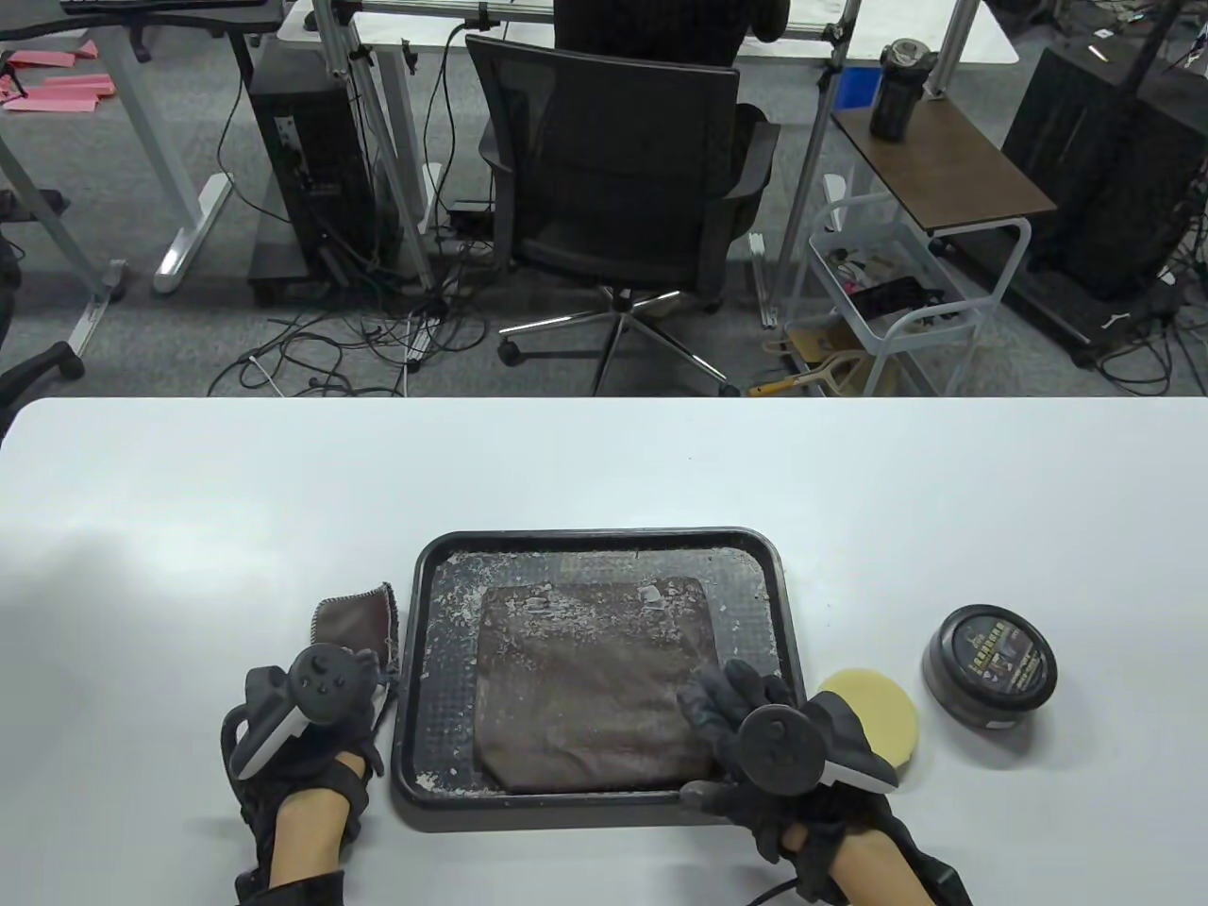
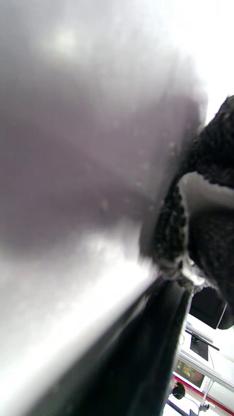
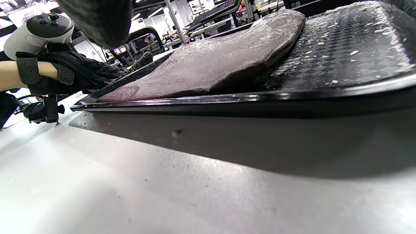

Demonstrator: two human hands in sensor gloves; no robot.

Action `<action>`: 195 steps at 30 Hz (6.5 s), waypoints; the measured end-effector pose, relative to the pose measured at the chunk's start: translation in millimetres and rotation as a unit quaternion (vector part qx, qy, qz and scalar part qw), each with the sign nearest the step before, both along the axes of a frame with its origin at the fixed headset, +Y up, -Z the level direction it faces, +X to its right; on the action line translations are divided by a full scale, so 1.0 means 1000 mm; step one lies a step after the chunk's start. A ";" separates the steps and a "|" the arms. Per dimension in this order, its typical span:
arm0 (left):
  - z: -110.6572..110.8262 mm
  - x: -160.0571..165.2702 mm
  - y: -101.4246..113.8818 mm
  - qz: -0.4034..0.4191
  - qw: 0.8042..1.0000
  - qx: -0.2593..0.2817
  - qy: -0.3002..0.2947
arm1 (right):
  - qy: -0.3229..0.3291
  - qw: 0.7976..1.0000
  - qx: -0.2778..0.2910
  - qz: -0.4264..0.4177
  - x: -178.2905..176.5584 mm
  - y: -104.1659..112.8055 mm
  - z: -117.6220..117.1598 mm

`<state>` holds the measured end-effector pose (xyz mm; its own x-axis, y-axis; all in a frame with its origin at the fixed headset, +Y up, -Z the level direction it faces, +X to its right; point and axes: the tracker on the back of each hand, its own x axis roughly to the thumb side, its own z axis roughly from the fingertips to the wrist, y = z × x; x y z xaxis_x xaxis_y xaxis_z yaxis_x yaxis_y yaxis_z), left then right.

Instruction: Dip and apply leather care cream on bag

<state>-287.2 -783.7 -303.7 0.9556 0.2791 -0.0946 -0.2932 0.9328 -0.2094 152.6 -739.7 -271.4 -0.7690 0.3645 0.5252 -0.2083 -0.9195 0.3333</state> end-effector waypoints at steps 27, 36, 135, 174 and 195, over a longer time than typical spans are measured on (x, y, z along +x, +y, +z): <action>0.025 0.045 0.074 -0.013 0.972 0.232 -0.020 | 0.026 0.996 -0.023 0.076 0.020 -0.012 -0.007; 0.013 0.122 0.078 -0.039 0.969 0.215 -0.116 | 0.071 0.992 0.009 0.104 -0.014 -0.025 0.001; -0.063 0.167 0.030 -0.124 0.989 0.038 0.071 | 0.034 0.998 -0.051 0.031 0.000 -0.036 -0.006; -0.056 0.306 0.033 -0.125 0.964 0.103 -0.213 | 0.033 0.997 -0.057 0.028 -0.001 -0.037 -0.007; -0.049 0.302 0.033 -0.170 0.925 0.115 -0.321 | 0.024 0.998 -0.059 0.030 0.000 -0.037 -0.007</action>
